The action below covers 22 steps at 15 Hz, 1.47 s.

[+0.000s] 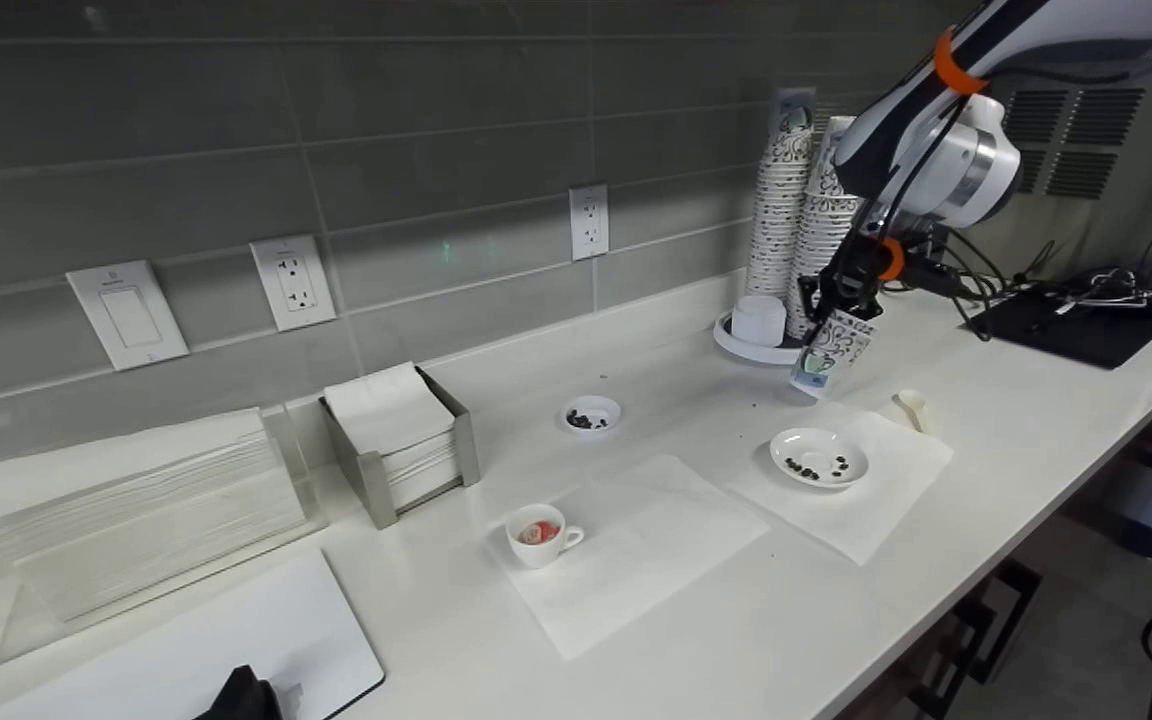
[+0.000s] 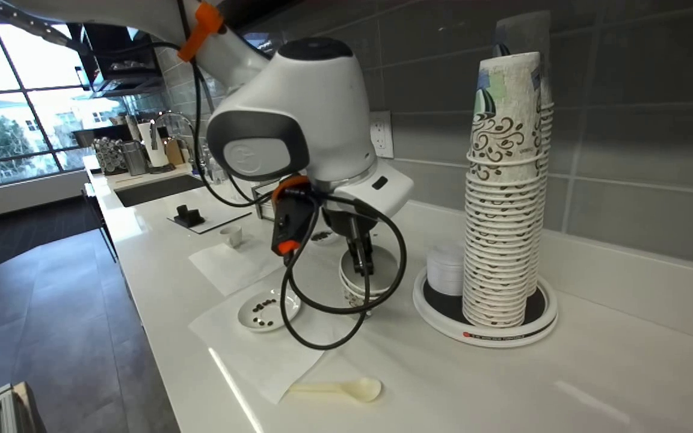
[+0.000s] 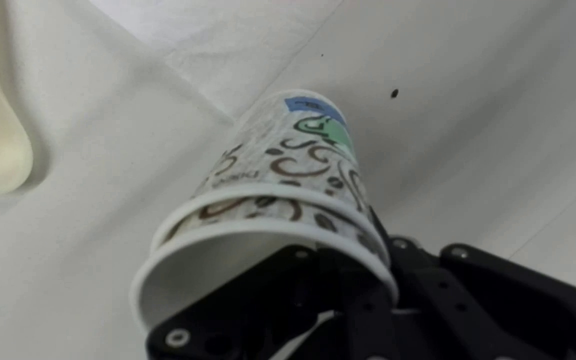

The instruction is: Put the left cup in the right cup, then move the cups to the left

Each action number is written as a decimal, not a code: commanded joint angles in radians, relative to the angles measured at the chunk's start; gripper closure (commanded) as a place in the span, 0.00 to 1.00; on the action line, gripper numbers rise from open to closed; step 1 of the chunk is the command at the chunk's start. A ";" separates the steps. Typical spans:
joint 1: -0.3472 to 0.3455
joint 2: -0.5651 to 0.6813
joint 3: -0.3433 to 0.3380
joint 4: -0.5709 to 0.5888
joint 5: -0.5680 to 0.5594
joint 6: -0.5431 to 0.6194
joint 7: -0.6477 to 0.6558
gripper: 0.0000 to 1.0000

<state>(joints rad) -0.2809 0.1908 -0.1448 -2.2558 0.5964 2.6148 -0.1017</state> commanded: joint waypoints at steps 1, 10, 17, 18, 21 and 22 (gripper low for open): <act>0.026 -0.140 0.037 -0.171 0.028 0.128 -0.150 0.99; 0.171 -0.380 0.196 -0.383 0.404 0.408 -0.599 0.99; 0.167 -0.356 0.194 -0.366 0.368 0.394 -0.565 0.97; 0.167 -0.356 0.194 -0.366 0.368 0.394 -0.567 0.97; 0.171 -0.351 0.214 -0.377 0.349 0.420 -0.550 0.99; 0.182 -0.349 0.235 -0.386 0.336 0.443 -0.540 0.99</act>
<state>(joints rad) -0.1138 -0.1631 0.0513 -2.6221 0.9613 3.0088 -0.6695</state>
